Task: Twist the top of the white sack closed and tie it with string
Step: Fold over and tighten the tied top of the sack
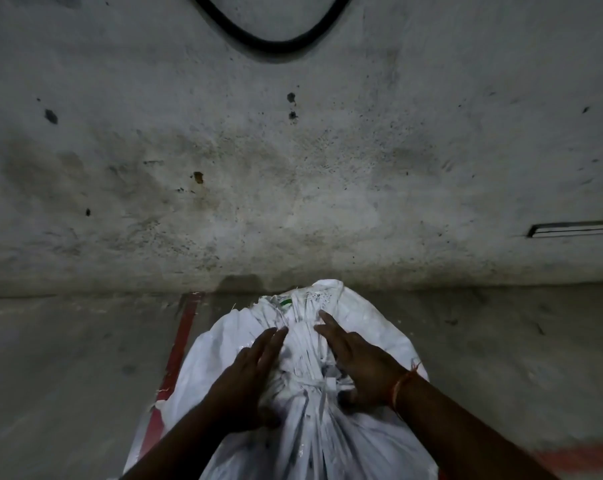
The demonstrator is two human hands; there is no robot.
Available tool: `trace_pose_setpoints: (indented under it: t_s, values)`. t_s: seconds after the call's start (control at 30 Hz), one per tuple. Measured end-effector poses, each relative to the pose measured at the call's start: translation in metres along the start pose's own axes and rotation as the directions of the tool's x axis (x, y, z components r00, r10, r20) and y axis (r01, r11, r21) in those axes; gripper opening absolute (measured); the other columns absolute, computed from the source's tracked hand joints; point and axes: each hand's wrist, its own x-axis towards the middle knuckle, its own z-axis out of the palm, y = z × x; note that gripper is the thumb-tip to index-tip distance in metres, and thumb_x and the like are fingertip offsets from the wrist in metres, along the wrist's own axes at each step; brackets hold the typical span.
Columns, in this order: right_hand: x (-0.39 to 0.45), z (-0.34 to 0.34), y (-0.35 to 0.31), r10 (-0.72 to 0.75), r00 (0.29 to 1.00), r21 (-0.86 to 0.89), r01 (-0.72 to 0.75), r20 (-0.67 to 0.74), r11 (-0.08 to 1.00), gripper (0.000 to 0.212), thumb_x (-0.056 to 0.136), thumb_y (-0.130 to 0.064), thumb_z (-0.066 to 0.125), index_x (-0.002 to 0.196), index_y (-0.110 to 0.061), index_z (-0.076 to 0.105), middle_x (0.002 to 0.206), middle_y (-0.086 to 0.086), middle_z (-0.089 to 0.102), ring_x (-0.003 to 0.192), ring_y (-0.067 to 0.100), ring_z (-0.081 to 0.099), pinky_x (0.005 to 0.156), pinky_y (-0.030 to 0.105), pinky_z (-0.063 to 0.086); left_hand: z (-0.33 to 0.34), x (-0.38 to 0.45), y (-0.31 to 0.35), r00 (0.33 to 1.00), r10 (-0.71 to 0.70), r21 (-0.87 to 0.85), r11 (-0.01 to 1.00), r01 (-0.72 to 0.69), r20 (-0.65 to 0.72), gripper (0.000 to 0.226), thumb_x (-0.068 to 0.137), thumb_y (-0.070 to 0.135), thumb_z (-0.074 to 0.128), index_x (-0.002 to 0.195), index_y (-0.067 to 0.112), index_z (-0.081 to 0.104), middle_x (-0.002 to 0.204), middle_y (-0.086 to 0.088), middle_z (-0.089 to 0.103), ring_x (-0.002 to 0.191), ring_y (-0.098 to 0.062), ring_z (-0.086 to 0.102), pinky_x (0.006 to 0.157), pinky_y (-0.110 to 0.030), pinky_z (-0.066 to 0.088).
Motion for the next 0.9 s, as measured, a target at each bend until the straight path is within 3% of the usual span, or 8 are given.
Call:
trace_pose_setpoints:
  t_s: [0.07, 0.2, 0.37, 0.47, 0.57, 0.67, 0.77, 0.9]
  values:
    - [0.003, 0.009, -0.001, 0.035, 0.996, 0.001, -0.035, -0.082, 0.999, 0.123, 0.071, -0.028, 0.077, 0.152, -0.037, -0.015, 0.165, -0.012, -0.020, 0.126, 0.022, 0.045, 0.097, 0.036, 0.049, 0.005, 0.005, 0.004, 0.999, -0.021, -0.057, 0.998, 0.018, -0.045, 0.135, 0.065, 0.047, 0.085, 0.156, 0.036, -0.013, 0.166, 0.011, -0.004, 0.148, -0.010, 0.017, 0.115, -0.025, 0.027]
    - [0.005, 0.021, 0.008, 0.081, 0.990, 0.012, -0.080, -0.114, 0.997, 0.111, 0.070, -0.022, 0.070, 0.154, -0.033, -0.003, 0.166, -0.003, 0.009, 0.130, 0.025, 0.046, 0.106, 0.038, 0.045, 0.027, 0.014, 0.002, 0.984, -0.065, -0.181, 0.983, 0.034, -0.167, 0.117, 0.065, 0.029, 0.085, 0.154, 0.041, 0.010, 0.157, 0.011, 0.029, 0.135, -0.011, 0.044, 0.103, -0.015, 0.037]
    - [0.016, 0.023, 0.008, 0.107, 0.987, 0.043, -0.102, -0.123, 0.994, 0.094, 0.077, -0.026, 0.069, 0.154, -0.024, 0.015, 0.157, 0.004, 0.032, 0.129, 0.022, 0.050, 0.106, 0.020, 0.033, 0.042, 0.018, 0.003, 0.932, -0.173, -0.258, 0.962, 0.090, -0.319, 0.083, 0.070, 0.019, 0.072, 0.142, 0.042, 0.038, 0.134, 0.016, 0.058, 0.120, -0.005, 0.058, 0.095, -0.009, 0.042]
    - [0.021, 0.018, 0.006, 0.112, 0.989, 0.124, -0.099, -0.101, 0.987, 0.100, 0.080, -0.015, 0.069, 0.157, -0.030, 0.007, 0.159, 0.002, 0.031, 0.136, 0.020, 0.047, 0.114, 0.020, 0.031, 0.037, 0.021, 0.009, 0.915, -0.238, -0.315, 0.940, 0.132, -0.325, 0.069, 0.072, 0.016, 0.068, 0.131, 0.043, 0.045, 0.114, 0.035, 0.054, 0.104, 0.010, 0.054, 0.079, 0.004, 0.036]
    - [0.031, 0.013, 0.009, 0.112, 0.987, 0.215, -0.086, -0.113, 0.973, 0.095, 0.085, -0.018, 0.065, 0.155, -0.044, 0.006, 0.154, 0.000, 0.039, 0.135, 0.019, 0.047, 0.114, 0.033, 0.039, 0.031, 0.027, 0.008, 0.918, -0.251, -0.328, 0.934, 0.145, -0.308, 0.058, 0.078, 0.021, 0.067, 0.128, 0.043, 0.047, 0.102, 0.039, 0.055, 0.095, 0.012, 0.055, 0.071, 0.001, 0.039]
    - [0.043, 0.014, 0.013, 0.155, 0.976, 0.241, -0.115, -0.152, 0.964, 0.069, 0.091, -0.020, 0.056, 0.152, -0.037, 0.030, 0.141, 0.005, 0.054, 0.128, 0.024, 0.054, 0.108, 0.039, 0.045, 0.024, 0.036, 0.003, 0.915, -0.258, -0.348, 0.927, 0.143, -0.310, 0.060, 0.078, 0.014, 0.068, 0.128, 0.043, 0.050, 0.104, 0.032, 0.066, 0.100, 0.005, 0.065, 0.078, -0.007, 0.047]
    - [0.049, 0.003, 0.017, 0.174, 0.956, 0.304, -0.098, -0.237, 0.948, 0.057, 0.089, -0.029, 0.054, 0.145, -0.034, 0.043, 0.136, 0.000, 0.062, 0.126, 0.013, 0.057, 0.109, 0.031, 0.043, 0.004, 0.044, 0.001, 0.911, -0.234, -0.356, 0.928, 0.105, -0.341, 0.071, 0.075, 0.006, 0.069, 0.127, 0.049, 0.047, 0.107, 0.031, 0.069, 0.102, 0.007, 0.066, 0.087, -0.019, 0.054]
    - [0.053, -0.041, 0.018, 0.149, 0.946, 0.331, -0.048, -0.287, 0.942, 0.052, 0.089, -0.030, 0.058, 0.140, -0.033, 0.051, 0.131, -0.003, 0.067, 0.123, 0.012, 0.061, 0.107, 0.030, 0.046, -0.036, 0.052, 0.015, 0.903, -0.218, -0.403, 0.913, 0.055, -0.369, 0.064, 0.077, 0.004, 0.074, 0.119, 0.050, 0.058, 0.105, 0.046, 0.063, 0.102, 0.022, 0.059, 0.088, -0.009, 0.049]
